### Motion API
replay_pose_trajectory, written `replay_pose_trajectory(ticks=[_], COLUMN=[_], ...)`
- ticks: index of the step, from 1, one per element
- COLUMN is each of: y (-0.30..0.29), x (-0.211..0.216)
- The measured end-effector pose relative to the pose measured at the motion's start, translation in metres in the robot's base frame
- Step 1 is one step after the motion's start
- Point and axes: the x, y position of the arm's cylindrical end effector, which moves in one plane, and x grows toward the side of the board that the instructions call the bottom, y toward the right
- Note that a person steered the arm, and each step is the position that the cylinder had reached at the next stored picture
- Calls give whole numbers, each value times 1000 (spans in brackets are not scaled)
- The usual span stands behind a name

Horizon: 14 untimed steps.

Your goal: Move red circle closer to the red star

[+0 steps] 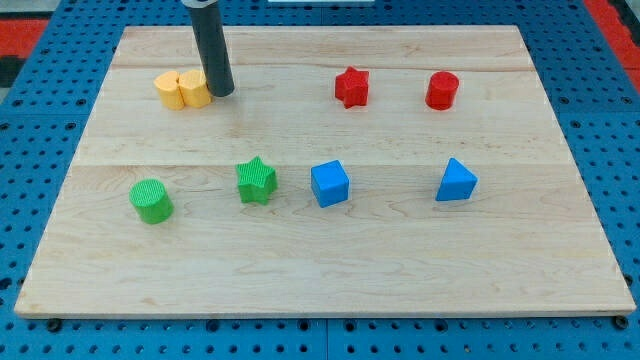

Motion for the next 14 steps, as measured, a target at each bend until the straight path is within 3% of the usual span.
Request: replay_pose_trajectory(ticks=[2, 4, 5, 6, 8, 9, 10, 11, 14], y=[104, 297, 364, 347, 232, 252, 321, 338, 237], x=[45, 49, 37, 24, 17, 17, 9, -21, -24])
